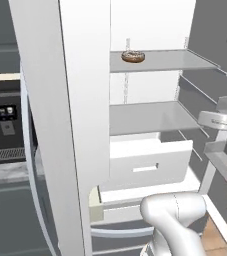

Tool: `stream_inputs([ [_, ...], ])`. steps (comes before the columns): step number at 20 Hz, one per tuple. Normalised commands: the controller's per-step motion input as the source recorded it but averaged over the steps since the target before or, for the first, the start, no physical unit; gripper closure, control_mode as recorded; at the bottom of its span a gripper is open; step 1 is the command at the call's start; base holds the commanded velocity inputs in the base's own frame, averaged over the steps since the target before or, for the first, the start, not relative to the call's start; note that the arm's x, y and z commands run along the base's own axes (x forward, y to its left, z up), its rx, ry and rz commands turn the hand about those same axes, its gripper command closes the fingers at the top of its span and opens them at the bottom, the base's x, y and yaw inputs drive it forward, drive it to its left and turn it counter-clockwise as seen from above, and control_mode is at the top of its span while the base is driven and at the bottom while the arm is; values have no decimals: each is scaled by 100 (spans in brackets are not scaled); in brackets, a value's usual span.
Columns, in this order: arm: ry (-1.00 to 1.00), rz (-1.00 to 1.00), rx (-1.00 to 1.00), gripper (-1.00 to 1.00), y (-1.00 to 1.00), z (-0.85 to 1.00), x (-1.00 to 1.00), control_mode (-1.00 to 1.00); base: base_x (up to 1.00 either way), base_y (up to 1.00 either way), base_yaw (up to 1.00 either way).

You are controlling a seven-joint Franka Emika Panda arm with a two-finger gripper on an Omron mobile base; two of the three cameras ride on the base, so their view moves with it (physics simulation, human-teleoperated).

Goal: Take the donut and cupcake from the fridge and place them on the empty tray on the dining counter.

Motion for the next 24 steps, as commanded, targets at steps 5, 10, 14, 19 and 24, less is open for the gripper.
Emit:
stream_inputs([
  [5,0,0,0,-100,0,0,0,100,100,20,0],
  [10,0,0,0,-100,0,0,0,100,68,12,0],
  [14,0,0,0,-100,0,0,0,100,17,0,0],
  [19,7,0,0,-100,6,4,8,-100,9,0,0],
  [24,2,0,-15,-100,44,41,3,-100,0,0,0],
])
